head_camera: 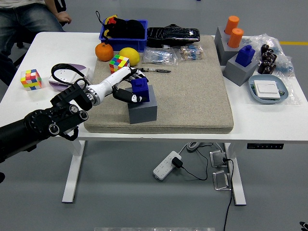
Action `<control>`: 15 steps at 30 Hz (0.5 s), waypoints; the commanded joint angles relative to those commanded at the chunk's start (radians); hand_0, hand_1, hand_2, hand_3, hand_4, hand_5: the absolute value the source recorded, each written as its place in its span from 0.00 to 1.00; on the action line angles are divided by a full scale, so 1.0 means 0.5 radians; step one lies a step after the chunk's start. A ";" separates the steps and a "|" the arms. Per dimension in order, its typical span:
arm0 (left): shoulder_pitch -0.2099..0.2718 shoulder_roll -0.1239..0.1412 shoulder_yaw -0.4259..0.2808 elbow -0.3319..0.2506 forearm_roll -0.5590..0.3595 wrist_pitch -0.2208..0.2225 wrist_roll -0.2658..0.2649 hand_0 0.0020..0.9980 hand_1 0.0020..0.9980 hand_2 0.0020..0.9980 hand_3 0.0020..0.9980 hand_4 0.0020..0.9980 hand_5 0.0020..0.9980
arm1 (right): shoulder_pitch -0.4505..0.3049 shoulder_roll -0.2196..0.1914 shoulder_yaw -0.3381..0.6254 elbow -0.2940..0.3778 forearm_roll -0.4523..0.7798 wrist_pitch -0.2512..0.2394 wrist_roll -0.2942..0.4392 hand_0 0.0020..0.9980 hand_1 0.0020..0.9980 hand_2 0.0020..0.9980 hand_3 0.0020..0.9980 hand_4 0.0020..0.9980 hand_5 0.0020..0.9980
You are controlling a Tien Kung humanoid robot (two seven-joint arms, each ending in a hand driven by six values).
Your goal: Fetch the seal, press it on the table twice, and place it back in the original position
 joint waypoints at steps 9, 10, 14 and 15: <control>-0.001 0.001 -0.025 0.004 -0.009 0.026 -0.035 0.81 0.85 0.84 0.83 0.93 0.00 | 0.001 0.003 0.001 0.002 0.001 0.000 0.003 0.80 0.70 0.67 0.68 0.72 0.49; -0.001 0.002 -0.026 0.005 -0.013 0.026 -0.035 0.81 0.85 0.84 0.83 0.93 0.00 | 0.001 0.003 0.003 0.002 0.001 0.000 0.003 0.80 0.70 0.67 0.68 0.72 0.49; -0.002 0.004 -0.027 0.006 -0.005 0.007 -0.014 0.81 0.85 0.84 0.83 0.93 0.00 | -0.002 0.002 0.006 0.001 -0.001 0.000 0.002 0.80 0.70 0.67 0.68 0.72 0.49; -0.002 0.005 -0.027 0.005 -0.004 0.005 -0.012 0.82 0.85 0.84 0.83 0.94 0.00 | -0.002 0.001 0.007 0.001 -0.001 0.001 0.001 0.80 0.70 0.67 0.68 0.72 0.49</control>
